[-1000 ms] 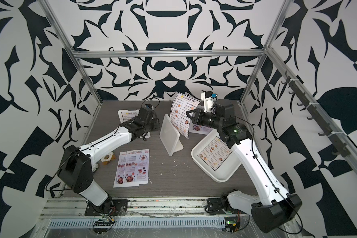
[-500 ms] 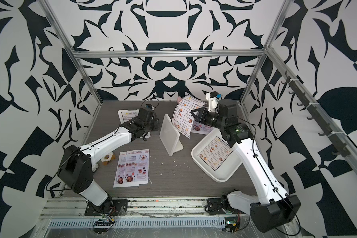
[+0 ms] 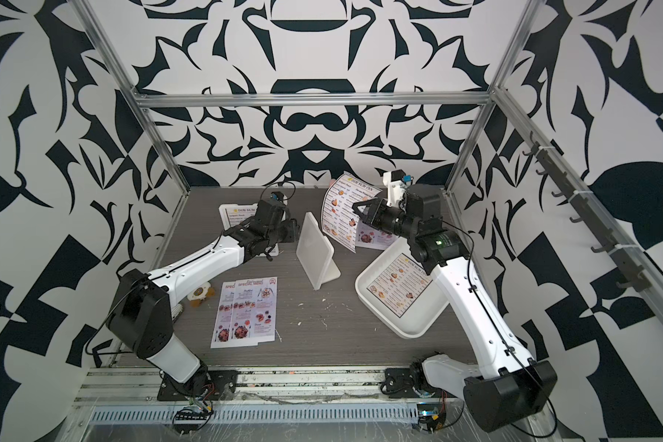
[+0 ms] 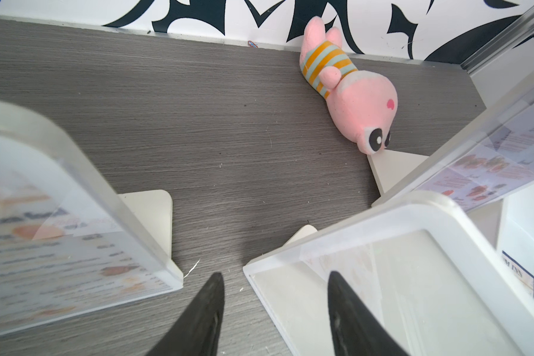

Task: Replace the menus in the menu holders
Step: Insert the menu into the menu holder.

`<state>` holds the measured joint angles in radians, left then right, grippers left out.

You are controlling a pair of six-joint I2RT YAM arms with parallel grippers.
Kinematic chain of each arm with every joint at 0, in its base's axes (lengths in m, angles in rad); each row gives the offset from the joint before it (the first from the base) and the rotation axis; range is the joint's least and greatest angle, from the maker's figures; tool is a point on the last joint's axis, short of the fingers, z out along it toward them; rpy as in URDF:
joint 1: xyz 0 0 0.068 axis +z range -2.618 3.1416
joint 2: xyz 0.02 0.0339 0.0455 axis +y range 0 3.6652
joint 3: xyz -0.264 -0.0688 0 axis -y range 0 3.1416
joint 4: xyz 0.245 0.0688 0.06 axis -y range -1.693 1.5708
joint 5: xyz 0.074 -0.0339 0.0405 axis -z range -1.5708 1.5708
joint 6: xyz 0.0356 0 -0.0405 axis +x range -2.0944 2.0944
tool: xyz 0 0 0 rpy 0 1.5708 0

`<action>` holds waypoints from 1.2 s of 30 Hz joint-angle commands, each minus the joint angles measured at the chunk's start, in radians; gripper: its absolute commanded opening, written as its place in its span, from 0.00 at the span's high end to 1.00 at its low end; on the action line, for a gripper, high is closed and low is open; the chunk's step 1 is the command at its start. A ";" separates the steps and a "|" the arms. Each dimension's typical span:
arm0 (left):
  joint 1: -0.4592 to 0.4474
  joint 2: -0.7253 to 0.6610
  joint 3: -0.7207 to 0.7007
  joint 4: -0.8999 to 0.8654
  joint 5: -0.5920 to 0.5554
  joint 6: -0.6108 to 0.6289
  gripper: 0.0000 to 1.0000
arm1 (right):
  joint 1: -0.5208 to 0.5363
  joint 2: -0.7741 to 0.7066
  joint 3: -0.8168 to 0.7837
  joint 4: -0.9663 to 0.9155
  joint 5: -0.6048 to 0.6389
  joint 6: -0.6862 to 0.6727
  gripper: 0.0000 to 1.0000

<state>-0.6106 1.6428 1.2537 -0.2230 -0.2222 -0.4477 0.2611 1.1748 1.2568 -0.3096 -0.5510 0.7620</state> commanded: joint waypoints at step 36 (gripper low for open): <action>0.009 -0.043 -0.054 0.017 0.015 -0.002 0.44 | -0.005 -0.031 -0.042 0.129 -0.006 0.043 1.00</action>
<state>-0.6075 1.6352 1.2179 -0.2050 -0.2089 -0.4488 0.2611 1.1721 1.2160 -0.2436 -0.5571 0.8101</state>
